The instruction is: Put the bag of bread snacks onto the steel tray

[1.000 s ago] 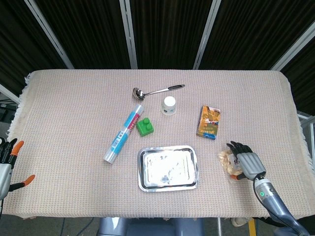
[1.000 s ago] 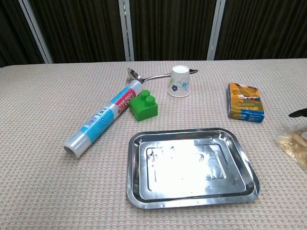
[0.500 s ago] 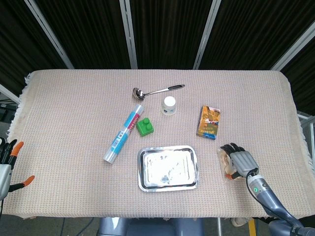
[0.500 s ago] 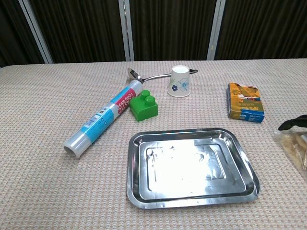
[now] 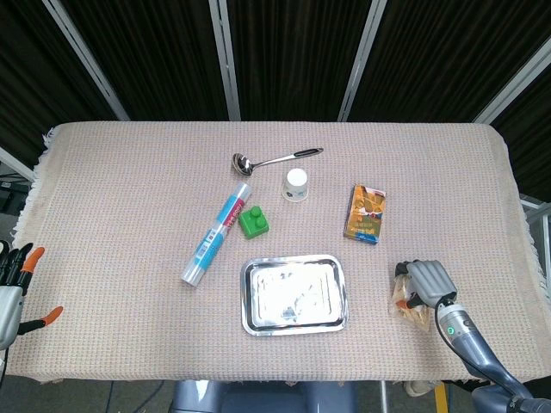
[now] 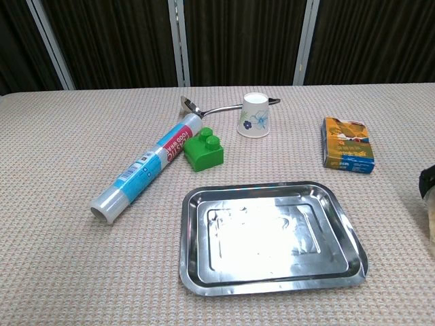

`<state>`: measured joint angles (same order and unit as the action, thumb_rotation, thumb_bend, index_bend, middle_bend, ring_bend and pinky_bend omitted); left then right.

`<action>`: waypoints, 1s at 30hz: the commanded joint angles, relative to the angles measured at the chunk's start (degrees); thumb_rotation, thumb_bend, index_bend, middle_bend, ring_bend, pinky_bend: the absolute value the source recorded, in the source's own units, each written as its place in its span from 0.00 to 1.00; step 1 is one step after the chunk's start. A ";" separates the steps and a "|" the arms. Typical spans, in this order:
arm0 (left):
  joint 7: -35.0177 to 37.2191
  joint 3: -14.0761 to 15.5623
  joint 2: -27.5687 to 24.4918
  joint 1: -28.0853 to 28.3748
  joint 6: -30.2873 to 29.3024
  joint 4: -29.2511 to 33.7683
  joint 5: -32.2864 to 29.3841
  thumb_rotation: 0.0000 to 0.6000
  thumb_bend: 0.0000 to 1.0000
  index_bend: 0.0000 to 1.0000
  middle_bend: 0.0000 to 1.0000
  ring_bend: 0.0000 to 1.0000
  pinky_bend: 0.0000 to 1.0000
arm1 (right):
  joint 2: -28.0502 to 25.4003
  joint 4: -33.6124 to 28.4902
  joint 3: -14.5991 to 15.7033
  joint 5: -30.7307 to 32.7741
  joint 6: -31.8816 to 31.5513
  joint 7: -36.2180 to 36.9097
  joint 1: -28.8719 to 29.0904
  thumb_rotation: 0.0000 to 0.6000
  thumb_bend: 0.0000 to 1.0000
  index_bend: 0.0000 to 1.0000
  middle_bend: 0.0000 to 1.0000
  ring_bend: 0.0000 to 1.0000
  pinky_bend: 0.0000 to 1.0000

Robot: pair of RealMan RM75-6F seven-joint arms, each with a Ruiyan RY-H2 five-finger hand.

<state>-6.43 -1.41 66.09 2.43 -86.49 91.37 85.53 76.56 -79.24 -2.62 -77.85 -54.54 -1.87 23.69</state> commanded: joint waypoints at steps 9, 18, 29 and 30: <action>-0.18 -0.27 -0.22 0.31 0.03 0.12 0.14 0.89 0.00 0.07 0.00 0.00 0.00 | -6.44 -11.64 -0.39 -8.74 -5.98 5.50 0.72 1.00 0.11 0.60 0.50 0.48 0.68; -0.70 -0.49 -0.47 0.67 0.21 0.77 0.16 0.89 0.00 0.07 0.00 0.00 0.00 | -6.63 -19.88 -2.95 -12.90 -2.85 5.23 6.98 1.00 0.11 0.59 0.50 0.47 0.68; -0.44 -0.43 -0.79 0.35 0.57 0.26 -1.01 0.89 0.00 0.07 0.00 0.00 0.00 | 2.74 -18.83 -6.42 -8.50 5.73 1.93 15.47 1.00 0.11 0.58 0.50 0.46 0.68; -0.37 -0.43 -0.83 0.31 0.61 0.20 -1.13 0.89 0.00 0.07 0.00 0.00 0.00 | 3.61 -18.50 -6.57 -8.02 6.41 1.70 16.07 1.00 0.11 0.57 0.50 0.45 0.68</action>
<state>-6.87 -1.85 65.30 2.78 -85.91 91.62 84.49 78.56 -98.48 -8.60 -86.98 -49.55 0.68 38.64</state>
